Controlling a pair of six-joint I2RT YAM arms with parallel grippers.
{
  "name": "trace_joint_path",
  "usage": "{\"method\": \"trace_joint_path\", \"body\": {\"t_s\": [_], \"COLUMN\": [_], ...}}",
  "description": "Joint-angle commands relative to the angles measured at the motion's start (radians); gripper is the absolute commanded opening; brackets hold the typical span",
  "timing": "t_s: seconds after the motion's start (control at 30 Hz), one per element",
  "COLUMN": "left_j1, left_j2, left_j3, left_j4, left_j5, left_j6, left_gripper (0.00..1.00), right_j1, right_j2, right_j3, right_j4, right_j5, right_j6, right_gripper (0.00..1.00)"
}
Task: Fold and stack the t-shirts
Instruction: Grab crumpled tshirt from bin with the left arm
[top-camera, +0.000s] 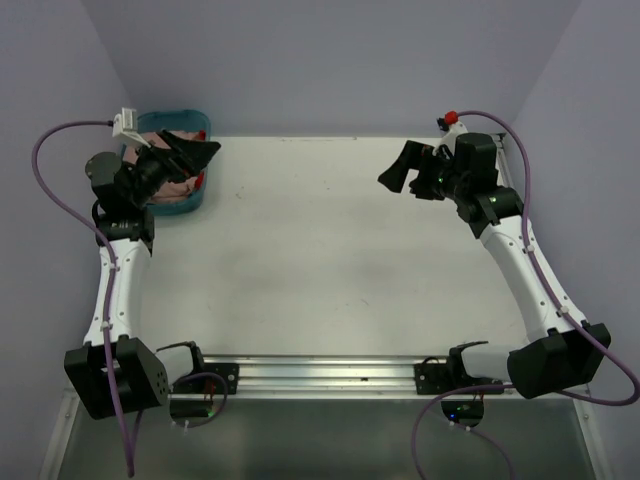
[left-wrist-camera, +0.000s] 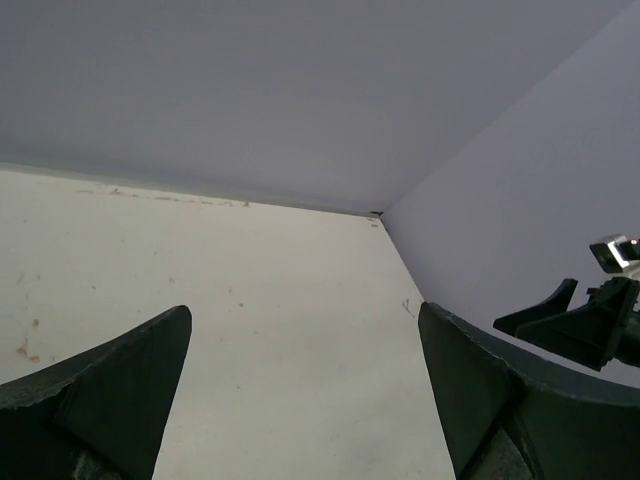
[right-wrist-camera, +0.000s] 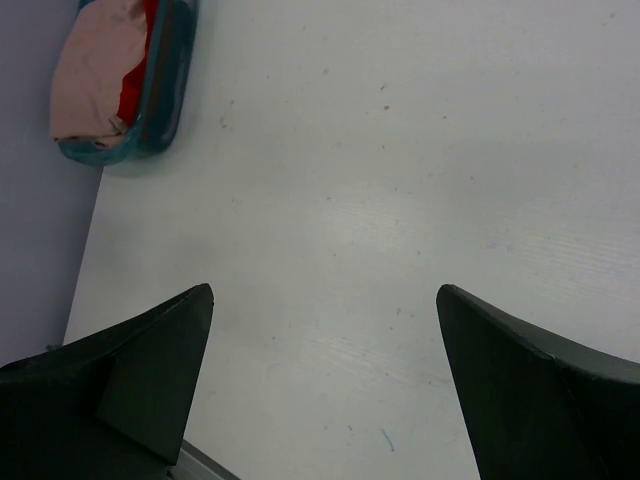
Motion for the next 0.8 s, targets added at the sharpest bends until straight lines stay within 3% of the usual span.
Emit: {"method": "trace_joint_path", "body": {"t_s": [0.0,0.2,0.23,0.27,0.33,0.43,0.67,0.77], "left_j1": [-0.002,0.003,0.009,0.012,0.015,0.017,0.023,0.027], "left_j2": [0.004,0.123,0.191,0.228,0.336,0.451,0.717,0.808], "left_j3": [0.006,0.112,0.192,0.237,0.355,0.446,0.685,0.77], "left_j4": [-0.033,-0.195,-0.32,-0.371,-0.466,-0.49,-0.596,-0.619], "left_j5": [-0.09,-0.288,-0.335,-0.434,-0.498,-0.599,-0.793,-0.807], "left_j6": [0.016,0.151,0.171,0.191,0.234,0.26,0.306,0.315], "left_gripper": [1.0,1.0,1.0,1.0,0.96,0.84,0.88,0.89], "right_j1": [0.003,0.003,0.002,0.002,0.003,0.002,0.002,0.003], "right_j2": [-0.01,-0.001,0.007,0.012,0.004,-0.002,-0.027,-0.031], "right_j3": [0.029,0.034,0.038,0.038,0.025,0.001,-0.046,-0.048], "right_j4": [0.015,0.022,0.022,0.022,0.031,0.053,0.065,0.062], "right_j5": [-0.023,-0.035,-0.042,-0.054,-0.058,-0.071,-0.088,-0.089], "right_j6": [-0.002,0.003,0.006,0.009,0.019,0.036,0.038,0.033], "right_gripper": [0.99,0.99,0.99,0.99,0.99,0.99,0.99,0.99]}}
